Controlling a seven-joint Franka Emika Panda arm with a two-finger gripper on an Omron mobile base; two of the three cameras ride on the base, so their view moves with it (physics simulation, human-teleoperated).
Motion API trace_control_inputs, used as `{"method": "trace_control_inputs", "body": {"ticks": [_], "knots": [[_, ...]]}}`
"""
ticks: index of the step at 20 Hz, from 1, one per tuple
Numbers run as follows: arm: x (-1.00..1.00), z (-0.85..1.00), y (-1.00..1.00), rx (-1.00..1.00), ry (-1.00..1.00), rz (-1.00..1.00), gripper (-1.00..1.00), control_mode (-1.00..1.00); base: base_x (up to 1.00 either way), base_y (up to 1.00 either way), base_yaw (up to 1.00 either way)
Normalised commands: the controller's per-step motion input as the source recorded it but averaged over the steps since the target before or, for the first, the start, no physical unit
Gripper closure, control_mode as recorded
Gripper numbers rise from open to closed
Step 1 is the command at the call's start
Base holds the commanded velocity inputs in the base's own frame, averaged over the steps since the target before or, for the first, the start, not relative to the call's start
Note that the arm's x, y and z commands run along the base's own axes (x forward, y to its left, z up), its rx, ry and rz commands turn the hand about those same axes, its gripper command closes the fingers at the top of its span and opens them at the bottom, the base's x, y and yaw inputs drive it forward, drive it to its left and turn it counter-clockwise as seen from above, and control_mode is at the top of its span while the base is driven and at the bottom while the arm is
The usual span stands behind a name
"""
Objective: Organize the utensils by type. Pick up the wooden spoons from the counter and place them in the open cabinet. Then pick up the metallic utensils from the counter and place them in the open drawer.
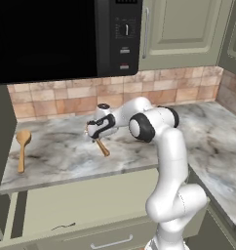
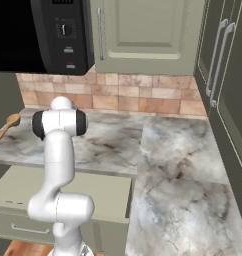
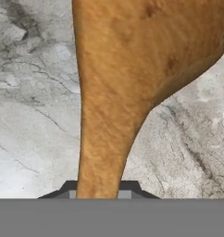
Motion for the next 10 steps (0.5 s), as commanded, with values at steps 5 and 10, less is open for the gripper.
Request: {"method": "trace_control_inputs", "body": {"ticks": [5, 10], "knots": [[-0.33, -0.02, 0.25, 0.00, 0.02, -0.12, 1.00, -1.00, 0.00, 0.00, 0.00], [-0.53, 0.00, 0.06, 0.00, 0.01, -0.14, 1.00, -1.00, 0.00, 0.00, 0.00]]}}
